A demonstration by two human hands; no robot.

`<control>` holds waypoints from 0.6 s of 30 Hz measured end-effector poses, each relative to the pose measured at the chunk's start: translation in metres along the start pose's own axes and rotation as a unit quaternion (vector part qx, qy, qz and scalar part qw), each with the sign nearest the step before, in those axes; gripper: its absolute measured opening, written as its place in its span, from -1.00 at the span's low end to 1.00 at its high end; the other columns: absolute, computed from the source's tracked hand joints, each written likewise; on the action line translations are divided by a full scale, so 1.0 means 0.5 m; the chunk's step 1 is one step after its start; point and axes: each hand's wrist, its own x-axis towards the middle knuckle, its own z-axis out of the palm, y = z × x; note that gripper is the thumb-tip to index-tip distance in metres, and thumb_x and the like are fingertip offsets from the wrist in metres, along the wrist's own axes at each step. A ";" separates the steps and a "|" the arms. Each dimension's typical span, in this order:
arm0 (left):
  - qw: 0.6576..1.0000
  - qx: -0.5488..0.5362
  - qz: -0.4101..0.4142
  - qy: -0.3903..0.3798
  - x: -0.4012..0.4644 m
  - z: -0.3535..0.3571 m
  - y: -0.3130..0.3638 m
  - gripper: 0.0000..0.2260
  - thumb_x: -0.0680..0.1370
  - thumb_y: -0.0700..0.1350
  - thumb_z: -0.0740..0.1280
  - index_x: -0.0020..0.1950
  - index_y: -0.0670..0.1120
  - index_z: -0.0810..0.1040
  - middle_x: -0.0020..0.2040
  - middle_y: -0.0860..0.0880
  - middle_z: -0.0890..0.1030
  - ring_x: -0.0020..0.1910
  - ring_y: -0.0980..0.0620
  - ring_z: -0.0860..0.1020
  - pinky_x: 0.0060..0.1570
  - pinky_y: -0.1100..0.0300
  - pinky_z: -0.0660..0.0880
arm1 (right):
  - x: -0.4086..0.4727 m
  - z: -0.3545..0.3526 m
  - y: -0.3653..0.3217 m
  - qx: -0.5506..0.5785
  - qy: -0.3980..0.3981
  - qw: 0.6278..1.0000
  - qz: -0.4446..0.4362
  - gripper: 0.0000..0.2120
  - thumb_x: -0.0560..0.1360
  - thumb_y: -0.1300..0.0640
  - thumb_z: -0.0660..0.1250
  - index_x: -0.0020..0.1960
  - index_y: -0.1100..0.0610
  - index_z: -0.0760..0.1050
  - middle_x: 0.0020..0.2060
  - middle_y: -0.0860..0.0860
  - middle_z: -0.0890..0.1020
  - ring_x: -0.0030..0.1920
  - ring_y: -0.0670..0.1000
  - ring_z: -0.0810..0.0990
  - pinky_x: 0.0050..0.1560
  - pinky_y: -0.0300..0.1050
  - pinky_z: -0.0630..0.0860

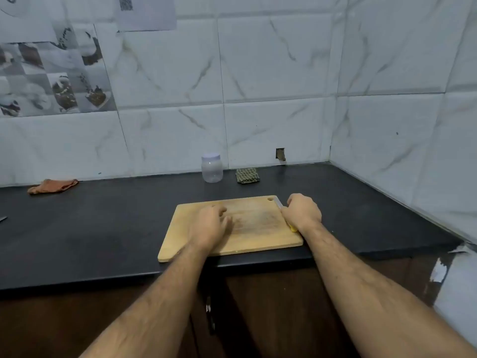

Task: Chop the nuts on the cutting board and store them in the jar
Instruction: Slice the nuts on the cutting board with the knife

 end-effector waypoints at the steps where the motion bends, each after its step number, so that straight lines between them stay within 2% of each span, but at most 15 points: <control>1: 1.000 -0.010 -0.008 0.002 0.006 0.002 -0.002 -0.74 0.57 0.03 0.31 0.21 0.00 0.61 0.13 0.04 0.66 0.09 0.04 0.59 0.09 0.08 0.54 | 0.005 0.002 -0.001 -0.004 -0.004 1.000 0.010 -0.86 0.52 0.09 0.27 0.03 0.06 0.56 -0.11 -0.01 0.62 -0.16 0.04 0.57 -0.32 -0.14 0.47; 6: 0.998 -0.046 -0.042 0.028 0.018 0.009 -0.009 -0.82 0.59 -0.03 0.32 0.13 0.02 0.65 0.06 0.07 0.68 0.05 0.07 0.60 0.07 0.14 0.54 | 0.013 0.019 -0.003 -0.033 -0.035 0.998 0.032 -0.89 0.48 0.13 0.27 -0.05 0.11 0.54 -0.18 0.01 0.59 -0.21 0.05 0.56 -0.33 -0.15 0.42; 10: 0.993 -0.043 -0.077 0.072 0.026 0.000 -0.027 -0.80 0.61 -0.08 0.28 0.16 -0.06 0.64 0.04 -0.02 0.68 0.02 -0.01 0.61 -0.01 0.13 0.50 | 0.018 0.024 -0.010 -0.042 -0.007 0.999 0.029 -0.90 0.50 0.09 0.28 -0.08 0.11 0.52 -0.19 0.02 0.59 -0.20 0.06 0.56 -0.30 -0.12 0.44; 14: 0.991 -0.046 -0.104 0.075 0.039 -0.011 -0.051 -0.74 0.60 -0.14 0.26 0.26 -0.12 0.59 0.13 -0.10 0.64 0.10 -0.08 0.58 0.08 0.08 0.46 | 0.012 0.020 -0.041 -0.028 0.024 0.999 -0.003 -0.92 0.49 0.11 0.29 -0.13 0.11 0.51 -0.30 -0.02 0.52 -0.31 0.02 0.48 -0.40 -0.16 0.33; 18: 0.992 -0.062 -0.109 0.031 0.063 -0.018 -0.060 -0.66 0.60 -0.17 0.27 0.37 -0.11 0.51 0.30 -0.09 0.57 0.28 -0.08 0.51 0.24 0.09 0.42 | -0.001 0.027 -0.094 0.046 -0.002 0.998 -0.031 -0.94 0.46 0.11 0.30 -0.09 0.07 0.52 -0.23 -0.02 0.57 -0.20 0.06 0.55 -0.32 -0.11 0.41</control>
